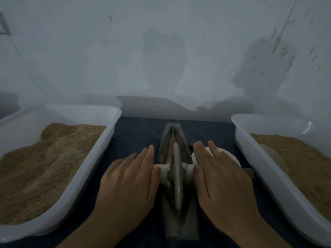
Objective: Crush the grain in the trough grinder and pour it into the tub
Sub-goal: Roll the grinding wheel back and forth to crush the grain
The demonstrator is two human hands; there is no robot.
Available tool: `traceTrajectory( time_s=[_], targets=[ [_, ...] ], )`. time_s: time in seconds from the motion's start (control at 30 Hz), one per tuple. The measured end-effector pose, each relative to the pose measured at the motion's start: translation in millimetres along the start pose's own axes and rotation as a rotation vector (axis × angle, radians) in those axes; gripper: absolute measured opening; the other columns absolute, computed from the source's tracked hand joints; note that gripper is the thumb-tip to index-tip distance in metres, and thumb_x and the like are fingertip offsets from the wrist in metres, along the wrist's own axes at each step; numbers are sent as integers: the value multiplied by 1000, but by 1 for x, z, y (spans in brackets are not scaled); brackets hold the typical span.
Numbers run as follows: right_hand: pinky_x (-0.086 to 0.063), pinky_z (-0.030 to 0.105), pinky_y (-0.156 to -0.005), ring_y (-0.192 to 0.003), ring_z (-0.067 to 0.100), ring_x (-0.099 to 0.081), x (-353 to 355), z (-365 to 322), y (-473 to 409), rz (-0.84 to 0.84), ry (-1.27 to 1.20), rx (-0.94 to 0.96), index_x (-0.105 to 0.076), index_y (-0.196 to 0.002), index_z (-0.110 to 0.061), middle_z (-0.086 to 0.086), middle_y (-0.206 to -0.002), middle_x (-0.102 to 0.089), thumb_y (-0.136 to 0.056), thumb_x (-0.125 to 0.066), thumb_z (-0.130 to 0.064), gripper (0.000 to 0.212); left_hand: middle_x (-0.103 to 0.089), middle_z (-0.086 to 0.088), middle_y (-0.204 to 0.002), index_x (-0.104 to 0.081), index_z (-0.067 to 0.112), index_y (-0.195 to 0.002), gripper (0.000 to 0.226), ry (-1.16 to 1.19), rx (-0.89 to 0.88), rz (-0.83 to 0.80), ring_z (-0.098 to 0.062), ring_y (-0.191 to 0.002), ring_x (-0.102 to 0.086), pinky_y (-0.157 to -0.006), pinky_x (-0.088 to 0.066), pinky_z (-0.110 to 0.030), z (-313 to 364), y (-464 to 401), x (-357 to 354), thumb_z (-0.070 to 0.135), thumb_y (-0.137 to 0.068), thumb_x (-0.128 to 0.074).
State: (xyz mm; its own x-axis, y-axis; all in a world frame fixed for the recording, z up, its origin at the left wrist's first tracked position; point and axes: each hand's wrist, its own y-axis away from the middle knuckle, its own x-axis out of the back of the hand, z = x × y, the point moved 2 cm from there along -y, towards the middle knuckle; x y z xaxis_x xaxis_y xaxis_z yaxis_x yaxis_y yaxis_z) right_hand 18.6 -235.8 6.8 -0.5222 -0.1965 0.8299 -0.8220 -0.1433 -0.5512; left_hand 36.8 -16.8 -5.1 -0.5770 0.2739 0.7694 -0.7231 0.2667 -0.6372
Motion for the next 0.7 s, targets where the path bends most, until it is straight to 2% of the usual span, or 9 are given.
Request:
traceTrajectory(
  time_s=[0.07, 0.13, 0.23, 0.33, 0.4, 0.47, 0.53, 0.63, 0.7],
  targets=[
    [-36, 39, -119, -149, 16, -38, -1, -2, -4, -16, -9, 15, -49, -152, -19, -6, -154, -49, -109, -20, -41, 56, -74, -6, -123, -65, 8, -137, 49, -12, 11, 4, -21, -102, -73, -83, -59, -41, -1, -1, 1, 36, -106, -39],
    [-37, 42, -119, -147, 20, -41, -12, -2, -27, -96, -8, -49, -53, -149, -17, -1, -151, -54, -106, -15, -41, 62, -78, -4, -108, -72, 11, -123, 47, -39, 22, -55, -21, -82, -73, -69, -57, -37, -1, -22, -9, 32, -104, -35],
    [-32, 43, -120, -150, 23, -36, -39, 11, -82, -247, 9, -186, -53, -149, -16, 1, -152, -54, -107, -12, -37, 62, -76, -2, -102, -70, 20, -101, 51, -211, 0, -217, -26, -72, -66, -59, -39, -30, -6, -75, -40, 26, -104, -20],
    [-46, 45, -89, -122, 34, -57, -50, 21, -127, -284, 24, -315, -67, -111, -13, 7, -125, -68, -108, -29, -24, 40, -71, 1, -109, -66, 24, -111, 41, -258, 156, -316, -29, -90, -66, -66, -33, -33, -19, -125, -65, 27, -107, -26],
    [-43, 42, -76, -105, 34, -60, -47, 19, -133, -294, 43, -322, -57, -90, -17, 7, -107, -67, -106, -36, -20, 27, -71, 0, -110, -67, 23, -113, 34, -241, 186, -331, -30, -91, -66, -65, -34, -34, -20, -132, -68, 26, -106, -34],
    [-46, 44, -88, -123, 35, -57, -46, 16, -118, -291, 113, -240, -64, -102, -15, 5, -116, -68, -107, -32, -24, 33, -70, -2, -98, -62, 19, -100, 31, -268, 119, -294, -28, -79, -65, -61, -32, -33, -13, -111, -57, 24, -108, -32],
    [-40, 45, -113, -146, 27, -42, -39, 9, -85, -235, 94, -179, -61, -137, -13, 3, -143, -61, -108, -20, -34, 54, -71, 0, -99, -61, 21, -107, 37, -183, 101, -254, -22, -75, -63, -60, -34, -32, -10, -76, -42, 30, -109, -26],
    [-36, 40, -119, -147, 20, -41, -12, -5, -25, -68, 29, -70, -52, -150, -15, 1, -152, -54, -108, -14, -41, 62, -72, 1, -124, -60, 15, -141, 53, 61, 65, -120, -18, -102, -70, -75, -54, -36, -7, -19, -13, 40, -109, -27],
    [-34, 38, -120, -148, 16, -40, -3, -5, -2, -8, 9, -26, -50, -151, -17, -2, -153, -51, -110, -16, -43, 60, -69, -1, -135, -59, 14, -145, 51, 92, 11, -3, -18, -117, -67, -85, -57, -41, -5, 4, -1, 41, -108, -36]
  ],
)
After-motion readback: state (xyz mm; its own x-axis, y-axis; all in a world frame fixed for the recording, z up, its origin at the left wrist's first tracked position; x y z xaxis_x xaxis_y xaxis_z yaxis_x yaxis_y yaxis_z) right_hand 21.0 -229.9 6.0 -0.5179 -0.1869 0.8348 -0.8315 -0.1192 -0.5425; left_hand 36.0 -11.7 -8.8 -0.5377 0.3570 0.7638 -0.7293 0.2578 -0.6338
